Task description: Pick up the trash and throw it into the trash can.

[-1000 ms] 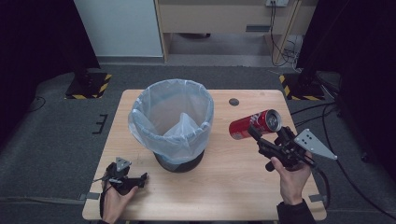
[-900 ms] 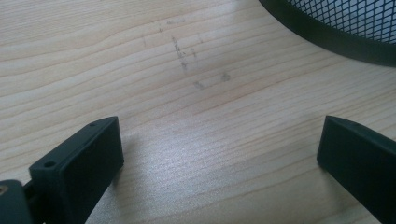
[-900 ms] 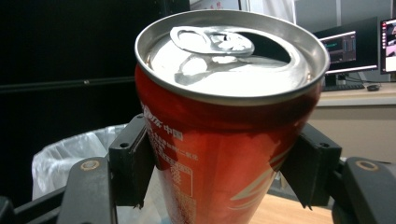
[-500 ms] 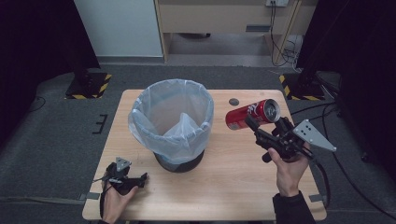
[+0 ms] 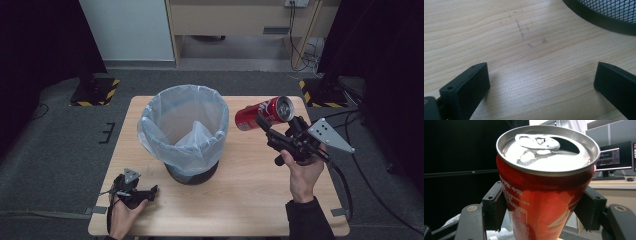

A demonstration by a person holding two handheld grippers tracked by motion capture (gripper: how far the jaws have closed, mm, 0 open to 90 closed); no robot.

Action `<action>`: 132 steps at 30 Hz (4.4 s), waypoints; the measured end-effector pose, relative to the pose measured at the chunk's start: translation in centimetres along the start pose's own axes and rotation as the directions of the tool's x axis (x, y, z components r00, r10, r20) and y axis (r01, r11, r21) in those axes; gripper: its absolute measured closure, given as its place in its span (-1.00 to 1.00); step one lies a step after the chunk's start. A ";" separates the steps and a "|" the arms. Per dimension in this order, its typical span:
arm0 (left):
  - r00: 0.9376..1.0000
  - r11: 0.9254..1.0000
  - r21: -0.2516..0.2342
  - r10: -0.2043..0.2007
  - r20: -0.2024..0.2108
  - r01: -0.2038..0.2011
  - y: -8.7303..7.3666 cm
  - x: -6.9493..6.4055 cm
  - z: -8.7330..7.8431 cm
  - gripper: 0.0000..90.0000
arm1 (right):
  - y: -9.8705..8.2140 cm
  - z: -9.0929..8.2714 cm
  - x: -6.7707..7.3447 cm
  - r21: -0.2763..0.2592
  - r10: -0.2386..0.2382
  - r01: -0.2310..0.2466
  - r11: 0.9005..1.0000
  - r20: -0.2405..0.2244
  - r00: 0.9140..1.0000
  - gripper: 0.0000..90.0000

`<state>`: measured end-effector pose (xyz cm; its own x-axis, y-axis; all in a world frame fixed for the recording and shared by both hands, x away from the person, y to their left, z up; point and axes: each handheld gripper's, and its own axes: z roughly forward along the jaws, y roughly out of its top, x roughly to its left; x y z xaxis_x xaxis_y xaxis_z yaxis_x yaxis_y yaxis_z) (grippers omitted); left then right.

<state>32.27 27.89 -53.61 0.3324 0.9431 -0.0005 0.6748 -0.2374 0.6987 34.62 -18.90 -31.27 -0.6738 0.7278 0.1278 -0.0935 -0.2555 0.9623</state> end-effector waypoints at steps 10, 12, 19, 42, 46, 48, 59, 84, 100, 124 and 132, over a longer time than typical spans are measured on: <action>1.000 1.000 0.001 0.001 0.000 -0.001 0.0 0.0 0.0 -1.00 | 0.6 2.0 1.3 -0.014 -0.002 0.002 1.000 -0.039 0.999 -0.25; 1.000 1.000 0.001 0.001 0.000 -0.001 0.0 0.0 0.0 -1.00 | 0.7 2.5 1.6 -0.012 -0.003 0.003 1.000 -0.047 0.999 -0.25; 1.000 1.000 0.000 0.000 0.000 0.000 0.0 0.0 0.0 -1.00 | 0.8 3.9 2.5 -0.013 -0.001 0.001 1.000 -0.066 0.998 -0.25; 1.000 1.000 0.000 0.002 0.001 -0.002 0.0 0.0 0.0 -1.00 | -2.7 7.9 4.4 0.083 0.016 -0.006 0.997 -0.119 0.993 -0.25; 1.000 1.000 0.000 0.001 0.001 -0.001 0.0 0.0 0.0 -1.00 | -3.6 8.4 4.7 0.115 0.018 -0.003 0.993 -0.127 0.992 -0.25; 1.000 1.000 0.000 0.002 0.001 -0.002 0.0 0.0 0.0 -1.00 | -4.0 8.6 4.8 0.130 0.015 0.002 0.991 -0.129 0.991 -0.26; 1.000 1.000 0.000 0.002 0.001 -0.002 0.0 0.0 0.0 -1.00 | -6.1 9.3 5.1 0.252 0.013 0.027 0.967 -0.156 0.988 -0.33; 1.000 1.000 0.001 0.003 0.002 -0.003 0.0 0.0 0.0 -1.00 | -3.7 8.0 4.7 0.189 -0.026 0.051 0.981 -0.132 0.991 -0.25; 1.000 1.000 0.000 0.004 0.002 -0.004 0.0 -0.1 0.0 -1.00 | -1.2 3.0 1.9 0.182 -0.051 0.054 0.982 -0.022 0.998 -0.52; 1.000 1.000 0.000 0.003 0.002 -0.003 0.0 -0.1 0.0 -1.00 | -12.3 -5.5 -3.6 0.543 -0.063 -0.019 0.840 0.131 0.989 -0.53; 1.000 1.000 -0.001 -0.005 -0.003 0.005 0.0 -0.1 0.0 -1.00 | -17.0 -8.3 -6.4 0.668 -0.084 -0.091 0.739 0.225 0.971 -0.54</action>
<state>32.22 27.84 -53.61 0.3269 0.9450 -0.0021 0.6762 -0.2323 0.6992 34.38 -24.49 -50.44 -0.4814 0.8711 0.0973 0.4815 0.1700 0.8598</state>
